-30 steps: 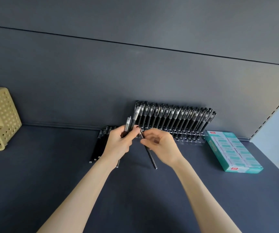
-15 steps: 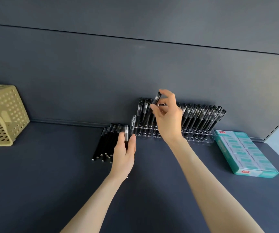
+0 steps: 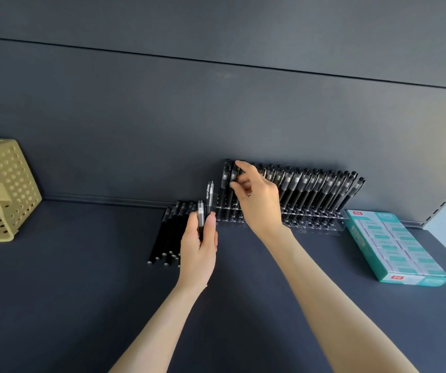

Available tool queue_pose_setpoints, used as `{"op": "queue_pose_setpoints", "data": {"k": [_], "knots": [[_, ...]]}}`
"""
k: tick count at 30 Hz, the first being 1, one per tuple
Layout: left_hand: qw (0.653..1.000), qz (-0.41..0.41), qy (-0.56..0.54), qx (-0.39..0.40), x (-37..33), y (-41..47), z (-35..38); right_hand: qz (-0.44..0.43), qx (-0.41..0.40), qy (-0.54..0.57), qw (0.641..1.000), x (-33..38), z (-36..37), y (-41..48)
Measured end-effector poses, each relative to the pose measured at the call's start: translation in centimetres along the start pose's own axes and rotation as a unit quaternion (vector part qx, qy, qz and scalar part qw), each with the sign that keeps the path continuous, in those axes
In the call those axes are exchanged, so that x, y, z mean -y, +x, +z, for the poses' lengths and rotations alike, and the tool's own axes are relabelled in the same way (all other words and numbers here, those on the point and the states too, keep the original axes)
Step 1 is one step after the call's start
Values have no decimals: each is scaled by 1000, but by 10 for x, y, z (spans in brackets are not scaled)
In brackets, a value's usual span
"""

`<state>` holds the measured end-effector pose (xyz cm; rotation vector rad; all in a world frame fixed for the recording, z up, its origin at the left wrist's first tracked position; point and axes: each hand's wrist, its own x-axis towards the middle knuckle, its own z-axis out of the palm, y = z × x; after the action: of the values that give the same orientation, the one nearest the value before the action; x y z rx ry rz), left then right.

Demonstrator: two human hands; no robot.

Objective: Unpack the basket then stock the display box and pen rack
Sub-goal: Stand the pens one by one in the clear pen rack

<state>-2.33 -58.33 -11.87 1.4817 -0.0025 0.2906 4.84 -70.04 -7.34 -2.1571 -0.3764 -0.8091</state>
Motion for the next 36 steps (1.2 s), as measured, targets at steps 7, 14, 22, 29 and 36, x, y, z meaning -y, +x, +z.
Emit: {"op": "queue_pose_setpoints", "data": {"k": [7,14,22,29,36], "knots": [[999,-24,-3,35,-1,0,-2,6,-17,-16,1000,5,-6,-8],[990,-62,-58,115,-4,-4,1,156,92,237,955,15,-28,-26],[990,-72,-58,110,-1,-5,3,138,42,272,951,13,-46,-21],[992,-84,-26,86,-1,-4,2,75,-97,146,982,9,-49,9],[988,-108,-50,101,-1,-1,0,26,-73,95,992,1,-30,10]]}}
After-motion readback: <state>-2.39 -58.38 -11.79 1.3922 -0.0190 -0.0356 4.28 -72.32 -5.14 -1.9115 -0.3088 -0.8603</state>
